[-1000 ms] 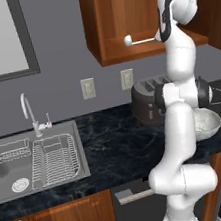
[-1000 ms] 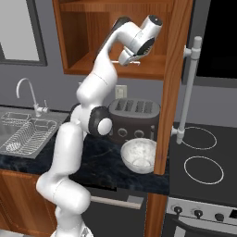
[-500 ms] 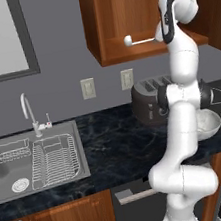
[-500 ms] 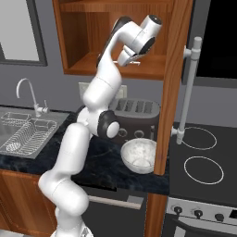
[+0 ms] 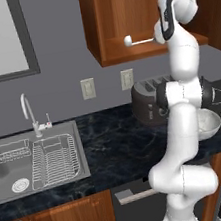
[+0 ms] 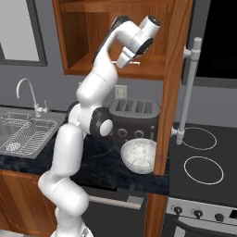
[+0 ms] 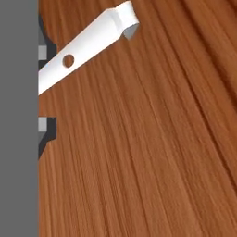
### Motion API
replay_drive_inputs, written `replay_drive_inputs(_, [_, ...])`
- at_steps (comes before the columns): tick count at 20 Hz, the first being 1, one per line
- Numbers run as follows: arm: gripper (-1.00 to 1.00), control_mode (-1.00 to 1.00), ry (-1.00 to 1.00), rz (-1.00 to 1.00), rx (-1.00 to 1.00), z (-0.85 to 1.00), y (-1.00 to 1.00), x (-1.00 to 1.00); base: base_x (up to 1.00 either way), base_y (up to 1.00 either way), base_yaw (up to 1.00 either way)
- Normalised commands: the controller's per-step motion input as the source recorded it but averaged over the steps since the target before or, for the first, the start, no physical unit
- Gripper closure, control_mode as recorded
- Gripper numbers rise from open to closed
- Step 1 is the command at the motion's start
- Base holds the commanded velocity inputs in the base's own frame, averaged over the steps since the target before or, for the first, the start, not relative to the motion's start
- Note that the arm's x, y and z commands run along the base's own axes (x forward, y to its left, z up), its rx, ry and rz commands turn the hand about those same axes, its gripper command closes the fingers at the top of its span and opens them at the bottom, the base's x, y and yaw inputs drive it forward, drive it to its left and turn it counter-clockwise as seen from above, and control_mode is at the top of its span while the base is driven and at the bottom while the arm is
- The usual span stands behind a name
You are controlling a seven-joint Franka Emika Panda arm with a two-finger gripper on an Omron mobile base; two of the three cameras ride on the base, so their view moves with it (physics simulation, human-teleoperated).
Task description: Open the cabinet and move the ladle to the pot. Then close the cabinet.
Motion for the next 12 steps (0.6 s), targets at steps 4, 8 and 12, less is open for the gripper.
replay_drive_inputs(4, [1.00,-1.00,0.19,0.13,0.00,-0.69,0.00,0.07,0.00,0.00,0.00])
replay_drive_inputs(8, [1.00,-1.00,0.30,0.10,0.00,-0.65,-0.01,0.00,0.00,0.00,0.00])
replay_drive_inputs(12, [1.00,-1.00,0.41,0.05,0.00,-0.59,-0.01,-0.01,0.00,0.00,0.00])
